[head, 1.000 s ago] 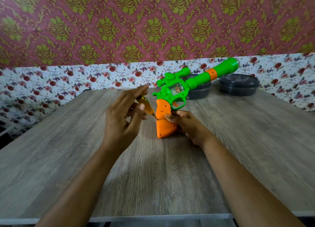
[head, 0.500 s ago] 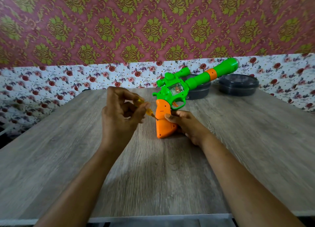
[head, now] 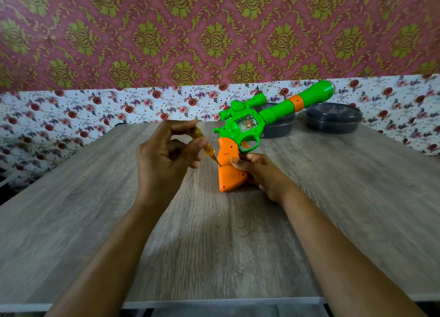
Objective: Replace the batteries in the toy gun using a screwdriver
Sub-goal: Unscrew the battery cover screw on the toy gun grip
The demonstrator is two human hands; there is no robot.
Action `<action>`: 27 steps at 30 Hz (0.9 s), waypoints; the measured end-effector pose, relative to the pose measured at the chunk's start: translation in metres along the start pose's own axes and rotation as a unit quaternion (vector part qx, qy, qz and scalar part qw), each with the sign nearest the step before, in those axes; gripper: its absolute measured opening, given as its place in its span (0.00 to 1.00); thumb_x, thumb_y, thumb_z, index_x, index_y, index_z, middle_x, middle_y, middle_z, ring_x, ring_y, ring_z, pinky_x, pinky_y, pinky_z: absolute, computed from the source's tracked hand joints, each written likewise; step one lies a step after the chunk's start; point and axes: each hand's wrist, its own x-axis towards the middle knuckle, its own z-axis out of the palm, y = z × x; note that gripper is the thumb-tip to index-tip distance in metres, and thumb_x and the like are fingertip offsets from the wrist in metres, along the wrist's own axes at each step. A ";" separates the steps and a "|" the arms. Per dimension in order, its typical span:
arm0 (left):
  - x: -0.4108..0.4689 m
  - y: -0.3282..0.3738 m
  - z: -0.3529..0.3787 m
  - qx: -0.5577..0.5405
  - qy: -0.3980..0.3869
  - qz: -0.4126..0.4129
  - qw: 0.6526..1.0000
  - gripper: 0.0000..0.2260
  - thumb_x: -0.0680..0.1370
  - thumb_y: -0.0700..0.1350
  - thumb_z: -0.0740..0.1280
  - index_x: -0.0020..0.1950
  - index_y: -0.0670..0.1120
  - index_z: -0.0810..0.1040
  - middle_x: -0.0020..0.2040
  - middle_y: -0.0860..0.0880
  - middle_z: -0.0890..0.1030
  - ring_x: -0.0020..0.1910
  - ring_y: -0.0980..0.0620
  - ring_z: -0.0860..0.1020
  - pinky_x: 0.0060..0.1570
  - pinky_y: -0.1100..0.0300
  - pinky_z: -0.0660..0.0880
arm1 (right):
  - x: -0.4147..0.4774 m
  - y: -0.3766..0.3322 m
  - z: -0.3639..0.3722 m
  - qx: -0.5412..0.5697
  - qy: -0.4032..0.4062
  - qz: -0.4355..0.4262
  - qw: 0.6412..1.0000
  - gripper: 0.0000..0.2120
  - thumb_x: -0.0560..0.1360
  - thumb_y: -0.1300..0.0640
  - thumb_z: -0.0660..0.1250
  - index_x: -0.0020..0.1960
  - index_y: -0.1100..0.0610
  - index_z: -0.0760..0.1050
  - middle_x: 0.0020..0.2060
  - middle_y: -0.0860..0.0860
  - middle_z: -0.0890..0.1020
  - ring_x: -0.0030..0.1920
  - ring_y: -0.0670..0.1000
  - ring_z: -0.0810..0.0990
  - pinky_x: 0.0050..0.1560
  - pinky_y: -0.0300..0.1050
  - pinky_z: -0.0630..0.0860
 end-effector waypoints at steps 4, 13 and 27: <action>-0.002 0.002 0.001 -0.020 0.013 -0.016 1.000 0.16 0.68 0.48 0.75 0.43 0.54 0.67 0.41 0.55 0.81 0.28 0.54 0.78 0.25 0.65 0.72 | -0.001 0.000 0.001 0.010 0.003 -0.004 1.000 0.15 0.76 0.59 0.63 0.61 0.60 0.74 0.57 0.59 0.79 0.53 0.53 0.79 0.57 0.49 0.75; -0.002 -0.003 0.003 0.022 -0.044 0.012 0.999 0.12 0.76 0.46 0.62 0.59 0.55 0.76 0.49 0.53 0.80 0.37 0.54 0.82 0.39 0.58 0.79 | 0.000 -0.001 0.001 0.017 -0.009 0.000 1.000 0.11 0.76 0.60 0.63 0.58 0.57 0.75 0.53 0.55 0.80 0.46 0.47 0.80 0.50 0.41 0.78; -0.003 0.002 0.004 0.055 -0.020 0.028 0.998 0.12 0.70 0.52 0.71 0.44 0.59 0.67 0.42 0.53 0.79 0.30 0.50 0.78 0.28 0.56 0.75 | -0.001 0.000 0.001 0.003 -0.002 -0.002 1.000 0.12 0.76 0.59 0.63 0.59 0.57 0.75 0.53 0.56 0.80 0.47 0.49 0.80 0.50 0.42 0.78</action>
